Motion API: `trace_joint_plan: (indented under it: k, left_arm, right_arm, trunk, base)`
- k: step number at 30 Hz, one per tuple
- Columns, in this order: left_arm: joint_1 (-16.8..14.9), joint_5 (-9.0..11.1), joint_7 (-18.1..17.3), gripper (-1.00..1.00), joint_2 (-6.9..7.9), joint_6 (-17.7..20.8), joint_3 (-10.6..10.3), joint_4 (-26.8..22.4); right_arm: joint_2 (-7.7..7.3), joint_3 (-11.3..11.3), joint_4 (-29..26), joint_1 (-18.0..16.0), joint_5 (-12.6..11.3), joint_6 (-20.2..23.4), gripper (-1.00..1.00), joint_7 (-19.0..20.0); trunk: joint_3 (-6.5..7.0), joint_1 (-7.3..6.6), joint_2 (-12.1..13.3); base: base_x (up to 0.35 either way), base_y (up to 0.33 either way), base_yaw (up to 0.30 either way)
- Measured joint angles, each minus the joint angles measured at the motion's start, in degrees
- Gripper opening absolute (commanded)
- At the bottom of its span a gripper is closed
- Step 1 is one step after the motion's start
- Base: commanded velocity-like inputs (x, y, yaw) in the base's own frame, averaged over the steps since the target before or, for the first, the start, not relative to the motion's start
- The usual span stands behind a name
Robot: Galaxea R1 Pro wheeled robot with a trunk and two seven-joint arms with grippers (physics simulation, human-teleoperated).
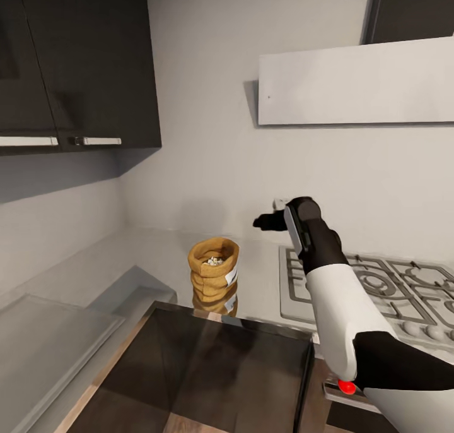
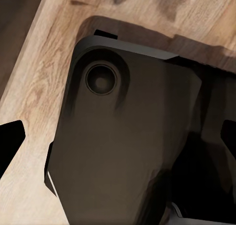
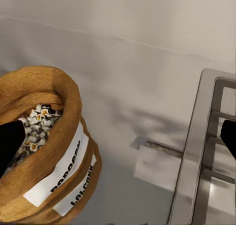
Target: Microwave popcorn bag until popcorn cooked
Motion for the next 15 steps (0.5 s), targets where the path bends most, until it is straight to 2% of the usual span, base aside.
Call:
trace_joint_plan:
  k: [6,12,15]
  left_arm:
    - [0.0,0.0,0.0,1.0,0.0,0.0,0.05,0.02]
    - [0.0,0.01,0.0,1.0,0.07,-0.06,0.07,0.01]
    - [0.0,0.0,0.0,1.0,0.06,-0.08,0.07,0.02]
  right_arm:
    - [0.0,-0.22,-0.33,0.0,-0.24,0.0,1.0,-0.28]
    - [0.0,-0.27,-0.33,0.0,0.0,0.0,1.0,-0.42]
    - [0.0,-0.23,-0.33,0.0,0.13,0.0,1.0,-0.54]
  trunk:
    - [0.0,0.0,0.0]
    - [0.0,0.0,0.0]
    - [0.0,0.0,0.0]
  base:
    - [0.0,0.0,0.007]
    - [0.0,0.0,0.215]
    - [0.0,0.0,0.082]
